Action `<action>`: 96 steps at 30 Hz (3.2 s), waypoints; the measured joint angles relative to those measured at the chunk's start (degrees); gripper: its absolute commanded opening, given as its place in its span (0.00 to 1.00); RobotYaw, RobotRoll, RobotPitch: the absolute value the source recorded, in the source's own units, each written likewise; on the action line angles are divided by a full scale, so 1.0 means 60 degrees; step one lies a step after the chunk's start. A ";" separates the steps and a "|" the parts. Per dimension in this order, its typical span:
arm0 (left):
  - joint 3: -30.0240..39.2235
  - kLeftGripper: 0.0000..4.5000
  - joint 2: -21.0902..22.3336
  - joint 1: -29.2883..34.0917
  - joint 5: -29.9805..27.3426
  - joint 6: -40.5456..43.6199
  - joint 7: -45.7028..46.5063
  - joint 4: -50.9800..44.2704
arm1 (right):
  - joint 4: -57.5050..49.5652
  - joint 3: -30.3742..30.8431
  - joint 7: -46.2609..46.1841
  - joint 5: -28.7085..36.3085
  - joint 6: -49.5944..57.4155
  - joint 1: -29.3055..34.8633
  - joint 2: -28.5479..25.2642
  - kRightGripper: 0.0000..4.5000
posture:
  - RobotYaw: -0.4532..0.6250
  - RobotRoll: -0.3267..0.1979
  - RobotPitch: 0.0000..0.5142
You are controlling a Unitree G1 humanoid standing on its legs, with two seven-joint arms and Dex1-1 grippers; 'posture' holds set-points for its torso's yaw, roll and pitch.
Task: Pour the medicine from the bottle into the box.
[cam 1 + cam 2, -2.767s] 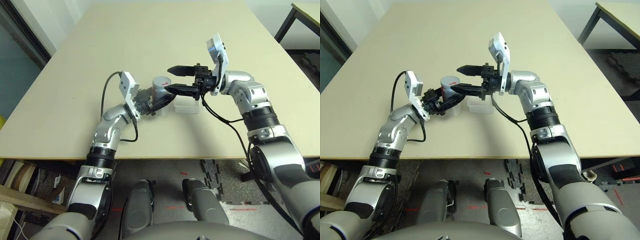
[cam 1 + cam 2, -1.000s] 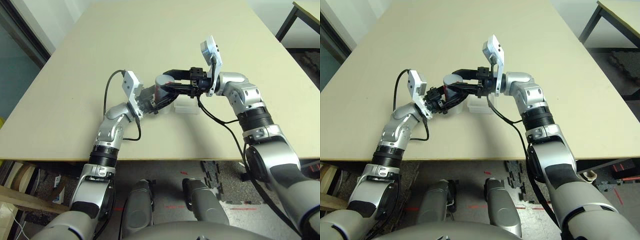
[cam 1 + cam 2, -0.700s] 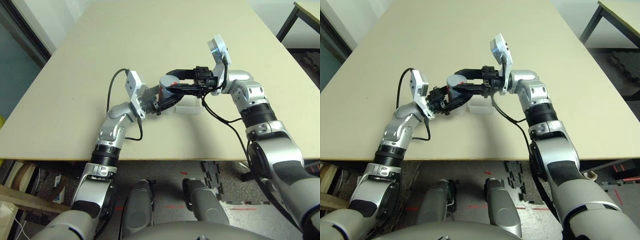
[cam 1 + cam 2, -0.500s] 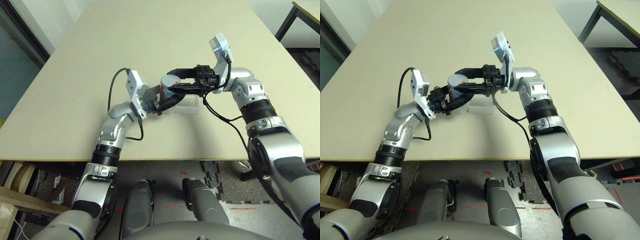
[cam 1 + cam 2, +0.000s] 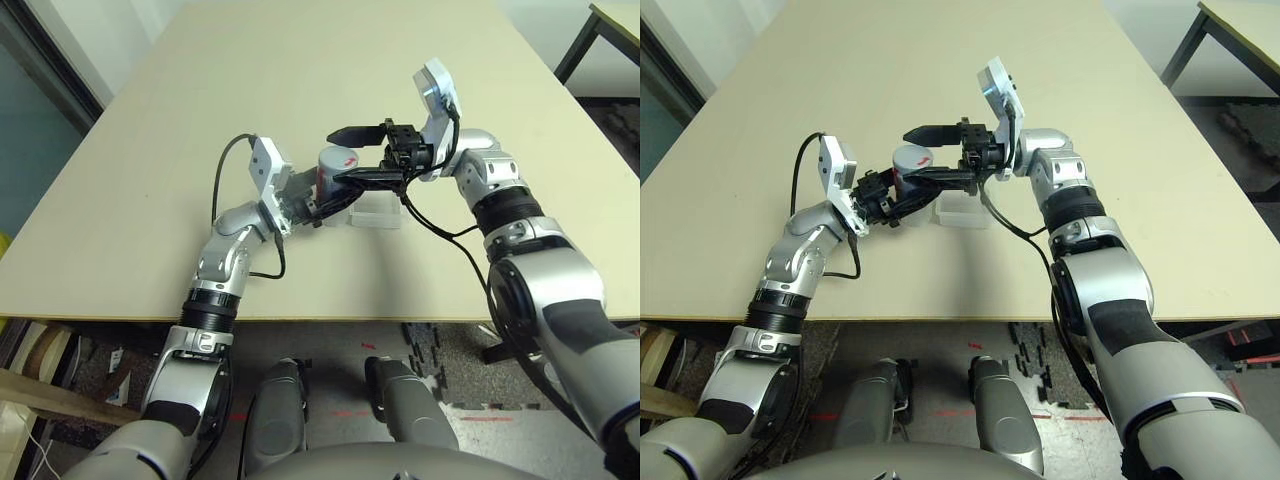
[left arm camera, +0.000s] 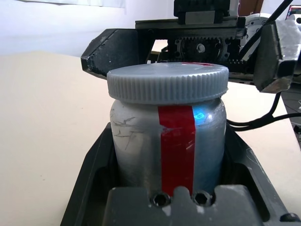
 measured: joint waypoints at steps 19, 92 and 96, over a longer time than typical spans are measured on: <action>-0.0030 0.59 -0.0070 -0.0286 0.0099 -0.0246 0.0011 0.0401 | -0.0942 0.0015 -0.1078 -0.0222 0.0148 0.0284 0.0512 1.00 | 0.33 0.62 0.25; -0.0203 0.59 -0.0320 -0.0256 0.0126 -0.0385 0.0133 0.0682 | -0.1468 -0.0088 -0.2321 -0.0466 0.0621 0.0678 0.0475 1.00 | 0.33 0.62 0.27; -0.0203 0.59 -0.0316 -0.0240 0.0141 -0.0328 0.0197 0.0682 | -0.1301 -0.0078 -0.2325 -0.0507 0.0468 0.0626 0.0455 1.00 | 0.33 0.62 0.27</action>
